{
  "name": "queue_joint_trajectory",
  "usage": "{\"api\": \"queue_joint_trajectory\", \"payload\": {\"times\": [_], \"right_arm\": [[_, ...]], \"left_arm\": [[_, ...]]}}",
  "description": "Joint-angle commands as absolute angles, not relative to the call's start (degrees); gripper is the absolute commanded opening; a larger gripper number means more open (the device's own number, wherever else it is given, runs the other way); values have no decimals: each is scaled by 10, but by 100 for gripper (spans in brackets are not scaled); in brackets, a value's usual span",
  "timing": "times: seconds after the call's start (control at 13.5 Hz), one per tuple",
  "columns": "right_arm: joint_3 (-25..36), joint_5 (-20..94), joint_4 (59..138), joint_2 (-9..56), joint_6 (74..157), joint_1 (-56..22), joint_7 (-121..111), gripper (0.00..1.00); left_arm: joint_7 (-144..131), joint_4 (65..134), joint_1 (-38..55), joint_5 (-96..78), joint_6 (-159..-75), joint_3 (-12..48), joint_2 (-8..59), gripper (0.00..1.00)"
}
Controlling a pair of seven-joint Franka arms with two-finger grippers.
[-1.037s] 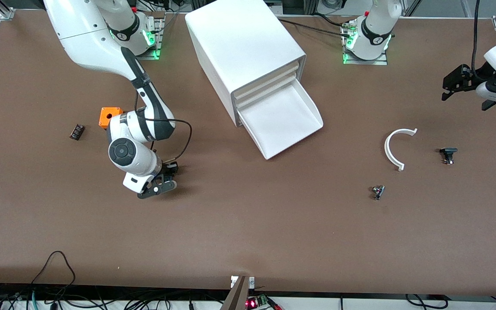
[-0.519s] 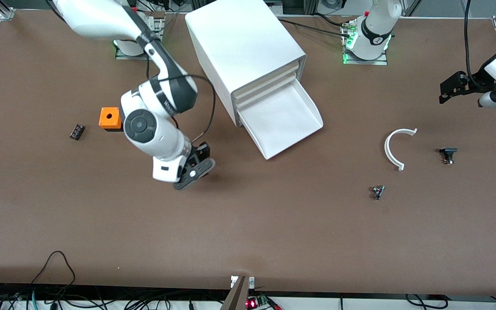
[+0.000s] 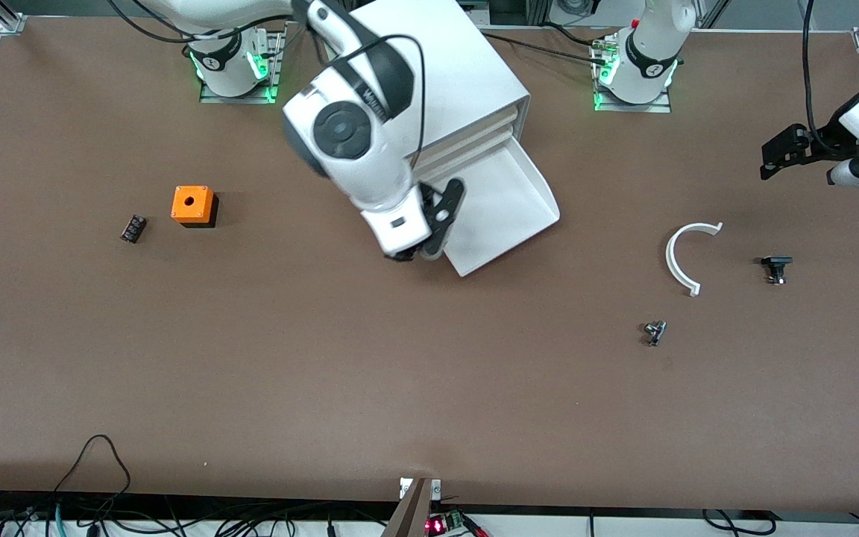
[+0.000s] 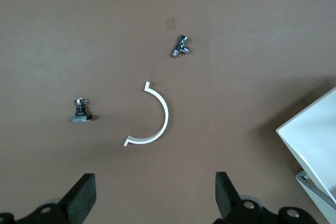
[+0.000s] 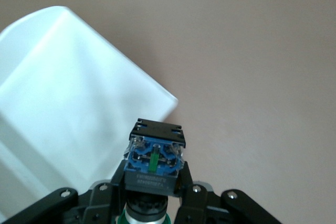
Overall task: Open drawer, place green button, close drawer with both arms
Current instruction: 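Carry the green button with the right gripper over the open drawer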
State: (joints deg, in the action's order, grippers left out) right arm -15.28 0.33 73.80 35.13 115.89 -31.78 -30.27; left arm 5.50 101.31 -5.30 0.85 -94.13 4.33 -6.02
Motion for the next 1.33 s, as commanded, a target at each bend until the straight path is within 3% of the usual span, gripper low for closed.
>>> {"api": "queue_joint_trajectory", "payload": {"times": [0.0, 0.89, 1.26], "right_arm": [[-153, -14, 709, 375, 1146, -347, -387, 34], [-150, -67, 681, 474, 1164, -441, -514, 35], [-149, -79, 679, 506, 1166, -443, -510, 46]], "left_arm": [[49, 1000, -52, 17, -932, 44, -54, 100], [51, 998, -45, 18, -938, 44, -46, 100], [45, 1006, -40, 4, -987, 50, -25, 100]]}}
